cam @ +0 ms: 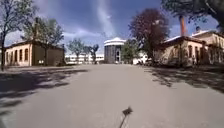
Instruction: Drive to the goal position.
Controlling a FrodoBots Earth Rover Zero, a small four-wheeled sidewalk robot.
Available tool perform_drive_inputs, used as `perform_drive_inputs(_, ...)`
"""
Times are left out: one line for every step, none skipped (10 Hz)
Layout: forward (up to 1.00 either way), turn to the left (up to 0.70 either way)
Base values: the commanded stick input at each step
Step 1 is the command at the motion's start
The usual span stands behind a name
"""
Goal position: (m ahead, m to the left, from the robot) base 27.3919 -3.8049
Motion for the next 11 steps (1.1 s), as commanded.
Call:
perform_drive_inputs(0.70, 0.06)
perform_drive_inputs(0.70, 0.06)
perform_drive_inputs(0.70, 0.06)
perform_drive_inputs(0.70, 0.06)
perform_drive_inputs(0.70, 0.06)
perform_drive_inputs(0.70, 0.06)
perform_drive_inputs(0.70, 0.06)
perform_drive_inputs(0.70, 0.06)
perform_drive_inputs(0.70, 0.06)
perform_drive_inputs(0.70, 0.06)
perform_drive_inputs(0.70, 0.06)
